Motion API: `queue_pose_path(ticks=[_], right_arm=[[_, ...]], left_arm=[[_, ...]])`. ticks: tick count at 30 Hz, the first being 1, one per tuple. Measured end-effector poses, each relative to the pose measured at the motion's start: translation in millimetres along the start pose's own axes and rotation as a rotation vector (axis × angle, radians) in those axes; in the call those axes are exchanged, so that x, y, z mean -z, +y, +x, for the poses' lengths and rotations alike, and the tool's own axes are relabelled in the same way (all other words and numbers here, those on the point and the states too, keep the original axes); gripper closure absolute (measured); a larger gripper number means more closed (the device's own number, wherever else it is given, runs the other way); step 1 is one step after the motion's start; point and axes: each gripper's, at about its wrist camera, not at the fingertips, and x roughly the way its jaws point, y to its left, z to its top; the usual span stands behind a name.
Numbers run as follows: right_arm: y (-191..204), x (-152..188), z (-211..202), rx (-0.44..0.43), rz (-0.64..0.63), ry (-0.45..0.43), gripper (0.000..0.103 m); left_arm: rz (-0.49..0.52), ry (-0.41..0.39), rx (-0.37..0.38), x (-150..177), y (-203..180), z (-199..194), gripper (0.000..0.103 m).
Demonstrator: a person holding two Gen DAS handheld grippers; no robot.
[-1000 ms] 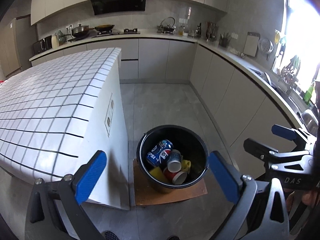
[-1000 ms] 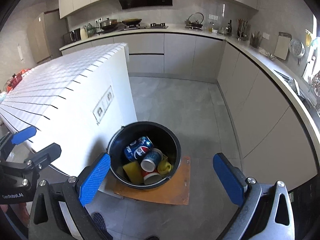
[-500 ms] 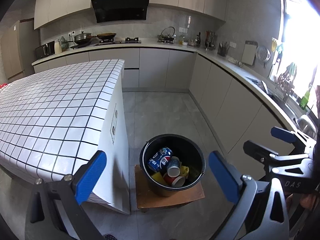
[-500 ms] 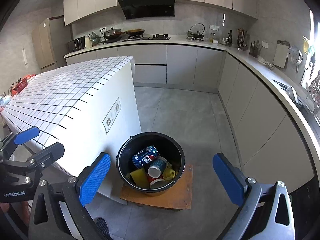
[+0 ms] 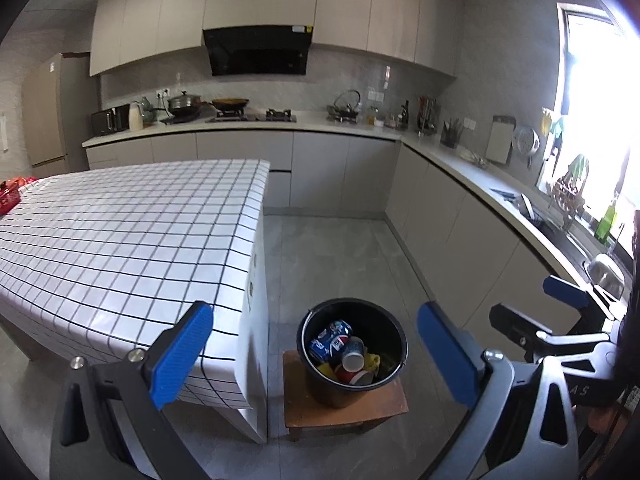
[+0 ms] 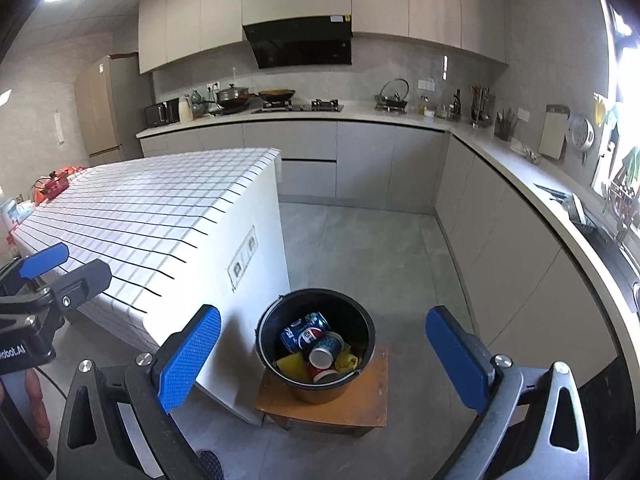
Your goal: Collect trash
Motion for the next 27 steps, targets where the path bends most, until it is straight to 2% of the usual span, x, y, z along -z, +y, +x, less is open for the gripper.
queue_pose_path(ticks=[10, 27], right_arm=[[13, -12, -9, -0.011, -0.022, -0.047, 0.000], [17, -13, -18, -0.004, -0.032, -0.085, 0.000]], left_arm=[[-0.002, -0.038, -0.014, 0, 1, -5, 0.000], [0.012, -0.073, -0.028, 0, -5, -15, 0.000]])
